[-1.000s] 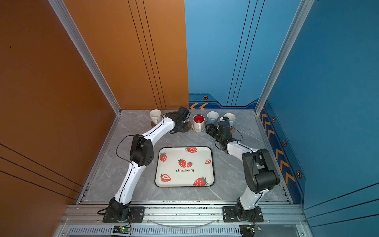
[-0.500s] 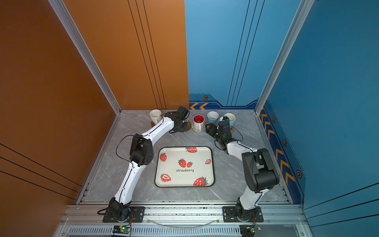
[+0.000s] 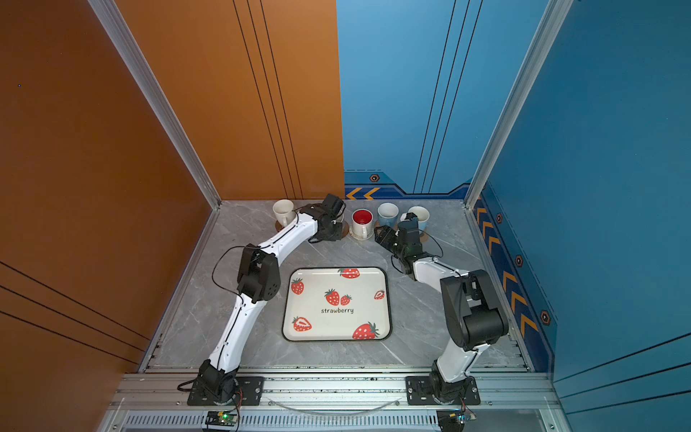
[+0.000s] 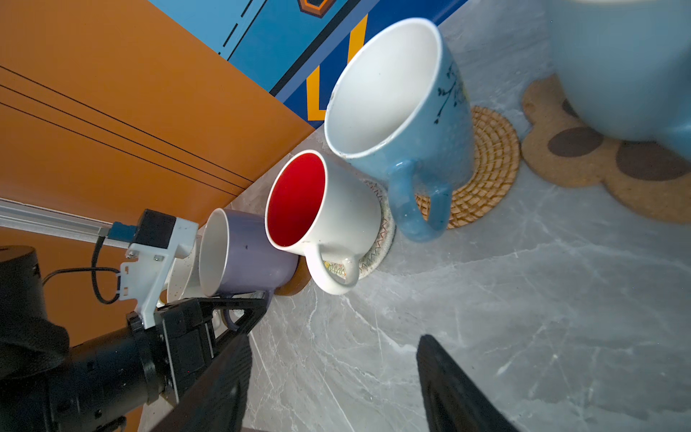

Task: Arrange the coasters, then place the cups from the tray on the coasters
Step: 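Lower the lavender mug onto the wooden coaster beside the speckled mug, then open the left gripper and raise it off the lavender mug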

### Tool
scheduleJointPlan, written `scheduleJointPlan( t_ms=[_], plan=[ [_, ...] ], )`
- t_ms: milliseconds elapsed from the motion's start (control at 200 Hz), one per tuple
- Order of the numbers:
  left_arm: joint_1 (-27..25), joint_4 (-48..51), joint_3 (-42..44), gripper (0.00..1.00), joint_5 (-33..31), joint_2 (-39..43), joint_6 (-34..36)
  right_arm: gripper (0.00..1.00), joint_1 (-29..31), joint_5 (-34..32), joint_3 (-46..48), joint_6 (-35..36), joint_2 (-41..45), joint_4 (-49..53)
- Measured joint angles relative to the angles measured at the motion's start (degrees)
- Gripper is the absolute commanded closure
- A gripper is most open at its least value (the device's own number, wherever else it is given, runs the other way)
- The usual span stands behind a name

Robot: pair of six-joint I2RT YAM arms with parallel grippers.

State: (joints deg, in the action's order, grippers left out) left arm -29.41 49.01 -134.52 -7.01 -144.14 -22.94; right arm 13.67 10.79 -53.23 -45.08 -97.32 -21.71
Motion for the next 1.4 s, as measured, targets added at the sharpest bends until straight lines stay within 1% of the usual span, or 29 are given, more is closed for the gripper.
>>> scheduleJointPlan(
  t_ms=[290, 766, 1397],
  plan=[
    [0.22, -0.07, 0.00, 0.90, 0.66, 0.00, -0.55, 0.31, -0.17, 0.17, 0.07, 0.00, -0.02, -0.24],
    [0.48, -0.09, -0.09, 0.87, 1.29, 0.00, -0.66, 0.31, -0.20, 1.07, 0.07, -0.24, -0.74, -0.92],
    [0.52, -1.86, -0.48, 0.78, 1.79, 0.00, -0.66, 0.31, -0.20, 1.49, 0.07, -1.31, -1.51, -1.53]
  ],
)
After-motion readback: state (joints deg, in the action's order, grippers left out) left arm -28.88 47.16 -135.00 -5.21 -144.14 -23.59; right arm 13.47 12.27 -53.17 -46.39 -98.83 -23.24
